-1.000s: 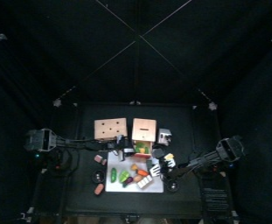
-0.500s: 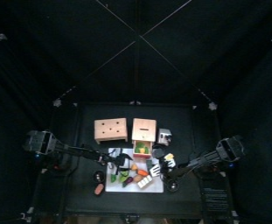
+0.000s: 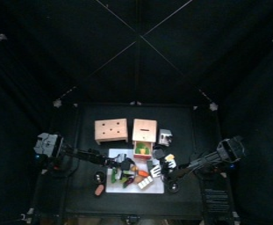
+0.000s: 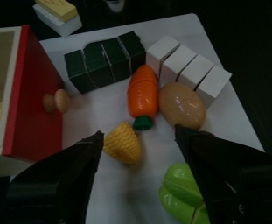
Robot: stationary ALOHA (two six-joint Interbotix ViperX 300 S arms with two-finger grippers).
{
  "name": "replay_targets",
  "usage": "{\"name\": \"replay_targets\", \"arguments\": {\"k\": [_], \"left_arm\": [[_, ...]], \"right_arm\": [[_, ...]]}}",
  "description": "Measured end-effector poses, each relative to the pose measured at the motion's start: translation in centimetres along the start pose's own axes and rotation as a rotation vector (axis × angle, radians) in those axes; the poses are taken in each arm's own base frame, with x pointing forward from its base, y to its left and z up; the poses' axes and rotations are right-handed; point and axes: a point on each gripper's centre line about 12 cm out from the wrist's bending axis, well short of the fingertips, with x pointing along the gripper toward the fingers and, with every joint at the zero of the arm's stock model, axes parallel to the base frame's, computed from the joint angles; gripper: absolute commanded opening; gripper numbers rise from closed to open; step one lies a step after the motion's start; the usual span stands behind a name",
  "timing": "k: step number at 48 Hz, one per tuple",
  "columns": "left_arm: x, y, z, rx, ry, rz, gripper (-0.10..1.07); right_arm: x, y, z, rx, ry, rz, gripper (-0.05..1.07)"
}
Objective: Grab corn top
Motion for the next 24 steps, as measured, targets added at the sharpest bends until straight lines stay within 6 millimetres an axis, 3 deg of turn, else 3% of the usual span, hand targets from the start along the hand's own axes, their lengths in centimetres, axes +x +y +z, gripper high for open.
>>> {"name": "replay_targets", "arguments": {"k": [24], "left_arm": [[2.0, 0.3, -1.2, -0.034, 0.111, 0.008, 0.98]], "right_arm": [[0.4, 0.5, -0.2, -0.003, 0.009, 0.025, 0.82]]}}
